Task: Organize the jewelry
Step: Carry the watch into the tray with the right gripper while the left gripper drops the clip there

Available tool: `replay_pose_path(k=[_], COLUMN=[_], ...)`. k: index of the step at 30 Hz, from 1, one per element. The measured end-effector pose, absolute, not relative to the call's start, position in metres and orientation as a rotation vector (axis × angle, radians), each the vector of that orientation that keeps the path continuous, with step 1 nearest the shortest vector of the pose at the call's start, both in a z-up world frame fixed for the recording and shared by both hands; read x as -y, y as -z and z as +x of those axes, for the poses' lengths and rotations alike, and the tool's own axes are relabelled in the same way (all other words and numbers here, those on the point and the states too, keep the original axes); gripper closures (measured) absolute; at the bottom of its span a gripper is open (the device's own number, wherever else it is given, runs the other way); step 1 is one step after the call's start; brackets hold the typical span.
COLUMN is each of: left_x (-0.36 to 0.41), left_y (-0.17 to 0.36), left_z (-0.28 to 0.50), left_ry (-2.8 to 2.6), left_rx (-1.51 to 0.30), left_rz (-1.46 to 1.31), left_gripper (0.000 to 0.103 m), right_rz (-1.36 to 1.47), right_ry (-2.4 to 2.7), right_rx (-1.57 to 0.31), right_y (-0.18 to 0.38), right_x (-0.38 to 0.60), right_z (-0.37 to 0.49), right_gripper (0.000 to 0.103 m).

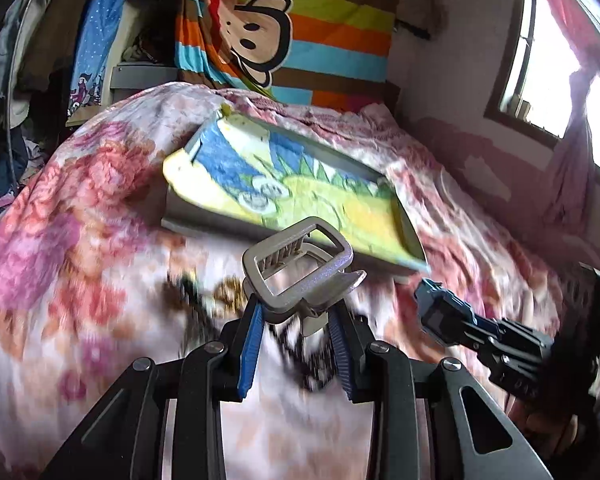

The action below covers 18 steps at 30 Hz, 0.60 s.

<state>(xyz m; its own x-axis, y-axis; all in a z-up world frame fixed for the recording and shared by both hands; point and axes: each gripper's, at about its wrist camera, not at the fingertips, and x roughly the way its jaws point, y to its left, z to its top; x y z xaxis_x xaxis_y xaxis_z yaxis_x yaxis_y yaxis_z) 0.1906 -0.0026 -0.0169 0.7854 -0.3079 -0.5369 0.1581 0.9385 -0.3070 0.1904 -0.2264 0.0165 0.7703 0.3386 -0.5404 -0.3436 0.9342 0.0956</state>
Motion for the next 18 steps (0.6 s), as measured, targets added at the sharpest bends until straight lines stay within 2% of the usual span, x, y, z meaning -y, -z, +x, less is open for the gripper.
replay_pose_path(k=[6,13,18], left_x=[0.0,-0.013,-0.013], left_y=[0.004,0.019,0.038], left_z=[0.253,0.311,0.331], left_ry=[0.238,0.209,0.177], left_rx=[-0.597,-0.643,-0.714], left_rz=[-0.275,-0.327,-0.277], left_gripper=[0.072,0.072,0.072], right_rz=[0.013,0.09,0.145], right_ry=[-0.363,-0.337,-0.334], right_rx=[-0.544,-0.593,-0.652], right_y=[-0.026,-0.002,0.015], right_x=[0.221,0.21,0.215], right_z=[0.241,0.297,0.305], right_gripper=[0.08,0.08,0.07])
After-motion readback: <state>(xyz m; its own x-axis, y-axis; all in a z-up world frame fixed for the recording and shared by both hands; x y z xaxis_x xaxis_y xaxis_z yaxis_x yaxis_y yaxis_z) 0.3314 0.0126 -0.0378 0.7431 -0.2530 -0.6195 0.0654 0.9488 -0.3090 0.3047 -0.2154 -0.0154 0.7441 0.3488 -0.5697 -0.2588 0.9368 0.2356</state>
